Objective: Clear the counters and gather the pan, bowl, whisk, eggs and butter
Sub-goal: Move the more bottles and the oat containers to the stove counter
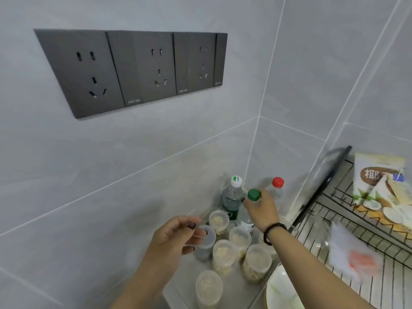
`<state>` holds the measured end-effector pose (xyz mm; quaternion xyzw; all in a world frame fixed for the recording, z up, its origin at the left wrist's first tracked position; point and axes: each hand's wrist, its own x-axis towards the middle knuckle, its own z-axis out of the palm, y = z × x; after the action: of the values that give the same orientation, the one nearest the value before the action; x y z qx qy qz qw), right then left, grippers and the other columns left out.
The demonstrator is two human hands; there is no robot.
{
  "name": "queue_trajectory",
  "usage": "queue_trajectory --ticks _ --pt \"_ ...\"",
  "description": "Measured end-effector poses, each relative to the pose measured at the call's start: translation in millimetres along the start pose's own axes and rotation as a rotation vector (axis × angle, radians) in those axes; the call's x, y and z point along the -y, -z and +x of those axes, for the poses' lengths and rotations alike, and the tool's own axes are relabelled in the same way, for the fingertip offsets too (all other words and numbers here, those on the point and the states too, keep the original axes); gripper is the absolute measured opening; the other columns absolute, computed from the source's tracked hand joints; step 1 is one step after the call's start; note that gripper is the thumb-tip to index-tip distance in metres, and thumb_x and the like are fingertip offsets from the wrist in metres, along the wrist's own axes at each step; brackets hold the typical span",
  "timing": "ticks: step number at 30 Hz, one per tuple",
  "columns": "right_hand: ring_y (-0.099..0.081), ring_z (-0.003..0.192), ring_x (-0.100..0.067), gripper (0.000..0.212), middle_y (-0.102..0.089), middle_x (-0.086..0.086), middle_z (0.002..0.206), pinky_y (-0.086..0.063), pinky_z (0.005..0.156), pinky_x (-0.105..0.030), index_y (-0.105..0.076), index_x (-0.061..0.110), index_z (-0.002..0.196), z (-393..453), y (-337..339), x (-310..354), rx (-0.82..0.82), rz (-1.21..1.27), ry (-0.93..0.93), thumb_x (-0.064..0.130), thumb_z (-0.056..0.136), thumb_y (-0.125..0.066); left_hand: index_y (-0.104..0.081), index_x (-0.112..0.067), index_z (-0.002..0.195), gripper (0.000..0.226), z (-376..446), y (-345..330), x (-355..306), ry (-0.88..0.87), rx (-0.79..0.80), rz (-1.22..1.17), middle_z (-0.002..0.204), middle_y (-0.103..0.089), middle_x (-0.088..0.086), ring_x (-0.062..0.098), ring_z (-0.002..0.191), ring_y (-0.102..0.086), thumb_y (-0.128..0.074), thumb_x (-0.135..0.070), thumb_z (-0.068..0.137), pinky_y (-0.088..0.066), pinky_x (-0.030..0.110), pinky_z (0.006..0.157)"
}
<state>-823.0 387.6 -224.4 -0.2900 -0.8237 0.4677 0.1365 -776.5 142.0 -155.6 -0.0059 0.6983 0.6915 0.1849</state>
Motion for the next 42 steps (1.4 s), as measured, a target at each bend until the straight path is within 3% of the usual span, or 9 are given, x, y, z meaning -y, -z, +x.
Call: queue_trajectory --ticks 10,14,20,28,31,34,36,39,42 --pt "-0.059 0.092 -0.020 0.009 -0.062 -0.003 0.098 -0.043 0.075 -0.027 -0.056 0.018 0.099 1.0 8.2 -4.9 -0.084 0.082 0.032 0.017 0.092 -0.060 -0.069 -0.012 0.093 0.026 29.4 -12.7 7.5 0.039 0.064 0.001 0.079 -0.076 0.005 0.008 0.065 -0.068 -0.047 0.000 0.096 -0.048 0.022 0.065" --pt "-0.054 0.079 -0.008 0.010 -0.056 0.011 0.085 -0.041 0.064 -0.016 -0.055 0.019 0.098 -10.2 29.6 15.3 -0.156 0.121 0.105 0.016 0.091 -0.062 -0.071 -0.012 0.096 0.025 46.5 -15.5 -0.1 -0.001 0.133 0.018 0.083 -0.076 0.007 0.012 0.071 -0.069 -0.049 -0.002 0.096 -0.048 0.023 0.068" --pt "-0.055 0.092 -0.005 0.018 -0.061 0.010 0.100 -0.039 0.070 -0.006 -0.057 0.023 0.105 -21.1 70.6 74.8 -0.064 0.043 0.266 0.021 0.089 -0.064 -0.068 -0.010 0.098 0.021 70.4 -28.8 -10.4 -0.046 0.232 0.011 0.080 -0.076 0.005 0.019 0.073 -0.066 -0.050 0.001 0.095 -0.047 0.029 0.070" --pt "-0.061 0.076 -0.011 0.019 -0.068 0.006 0.089 -0.055 0.084 -0.043 -0.065 0.020 0.105 -57.8 95.9 129.4 0.080 0.159 0.295 0.020 0.086 -0.067 -0.066 -0.020 0.099 0.011 96.5 -52.2 -10.3 -0.119 0.263 0.009 0.102 -0.073 0.003 0.016 0.095 -0.068 -0.056 -0.016 0.096 -0.053 0.033 0.082" --pt "-0.060 0.083 -0.017 0.020 -0.071 -0.003 0.100 -0.052 0.078 -0.038 -0.064 0.018 0.107 -66.2 90.1 138.6 0.176 0.255 0.243 0.016 0.087 -0.065 -0.069 -0.021 0.110 0.037 99.2 -56.5 -6.3 -0.077 0.402 -0.068 0.112 -0.072 0.009 0.027 0.107 -0.067 -0.054 -0.049 0.092 -0.048 0.052 0.099" --pt "-0.059 0.083 -0.015 0.018 -0.071 -0.006 0.105 -0.048 0.068 -0.033 -0.065 0.020 0.104 -66.7 76.2 143.8 0.242 0.322 0.209 0.015 0.087 -0.065 -0.070 -0.009 0.113 0.068 98.4 -49.9 -1.2 -0.006 0.498 -0.148 0.106 -0.073 0.018 0.029 0.098 -0.070 -0.042 -0.065 0.086 -0.052 0.041 0.089" --pt "-0.059 0.081 -0.013 0.017 -0.071 -0.006 0.101 -0.046 0.064 -0.027 -0.066 0.020 0.104 -62.2 64.5 143.4 0.253 0.339 0.197 0.016 0.087 -0.066 -0.069 -0.007 0.116 0.085 104.3 -43.6 11.2 0.030 0.551 -0.202 0.108 -0.071 0.022 0.032 0.099 -0.069 -0.053 -0.079 0.073 -0.050 0.040 0.088" --pt "-0.059 0.080 -0.011 0.016 -0.072 -0.008 0.098 -0.049 0.065 -0.022 -0.067 0.020 0.103 -52.0 42.6 138.5 0.278 0.377 0.160 0.016 0.087 -0.066 -0.063 -0.011 0.120 0.104 107.5 -35.1 23.8 -0.031 0.535 -0.167 0.111 -0.072 0.014 0.029 0.103 -0.069 -0.072 -0.081 0.044 -0.053 0.037 0.084" --pt "-0.057 0.080 -0.017 0.010 -0.068 -0.019 0.108 -0.046 0.065 -0.026 -0.066 0.027 0.096 -41.7 22.6 129.8 0.294 0.359 0.117 0.020 0.089 -0.065 -0.059 -0.018 0.122 0.097 108.2 -29.2 33.9 -0.070 0.489 -0.110 0.108 -0.075 0.002 0.021 0.101 -0.070 -0.080 -0.069 0.043 -0.054 0.030 0.082"
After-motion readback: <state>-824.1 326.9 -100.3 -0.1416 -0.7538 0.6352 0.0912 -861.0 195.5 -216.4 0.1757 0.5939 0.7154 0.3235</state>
